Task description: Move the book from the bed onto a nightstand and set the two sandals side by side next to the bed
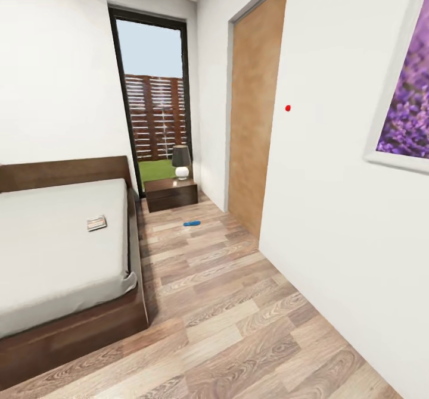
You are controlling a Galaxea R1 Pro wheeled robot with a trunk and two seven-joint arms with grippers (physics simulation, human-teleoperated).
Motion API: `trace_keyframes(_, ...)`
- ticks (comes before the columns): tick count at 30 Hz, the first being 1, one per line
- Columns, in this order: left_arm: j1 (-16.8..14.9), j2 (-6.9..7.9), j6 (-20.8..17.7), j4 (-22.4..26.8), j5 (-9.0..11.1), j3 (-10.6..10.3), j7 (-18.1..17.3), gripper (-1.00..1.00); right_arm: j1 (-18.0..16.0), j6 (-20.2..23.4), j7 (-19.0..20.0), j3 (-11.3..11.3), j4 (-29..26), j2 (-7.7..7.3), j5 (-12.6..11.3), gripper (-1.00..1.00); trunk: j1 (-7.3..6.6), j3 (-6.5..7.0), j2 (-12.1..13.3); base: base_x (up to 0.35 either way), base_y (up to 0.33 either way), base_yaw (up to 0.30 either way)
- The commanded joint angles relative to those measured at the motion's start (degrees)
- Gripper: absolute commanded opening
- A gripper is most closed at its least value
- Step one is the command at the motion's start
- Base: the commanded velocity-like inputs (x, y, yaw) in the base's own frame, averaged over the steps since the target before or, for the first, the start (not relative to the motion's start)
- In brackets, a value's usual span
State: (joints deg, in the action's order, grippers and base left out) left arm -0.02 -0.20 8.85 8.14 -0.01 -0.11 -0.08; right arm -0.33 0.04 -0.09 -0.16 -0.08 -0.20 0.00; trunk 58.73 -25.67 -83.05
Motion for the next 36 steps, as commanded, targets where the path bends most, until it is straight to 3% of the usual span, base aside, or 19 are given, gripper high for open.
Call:
trace_keyframes(1, 0.0, 0.01, 0.1, 0.0, 0.0, 0.0, 0.0, 1.00, 0.0, 0.0, 0.0, 0.0, 0.0, -0.03, 0.0, 1.00, 0.00, -0.05, 0.0, 0.000, 0.000, 0.268)
trace_keyframes(36, 0.0, -0.06, 0.2, 0.3, -0.2, 0.0, 0.0, 1.00, 0.0, 0.0, 0.0, -0.1, 0.0, -0.10, -0.1, 1.00, 0.00, -0.05, 0.0, 0.000, 0.000, 0.270)
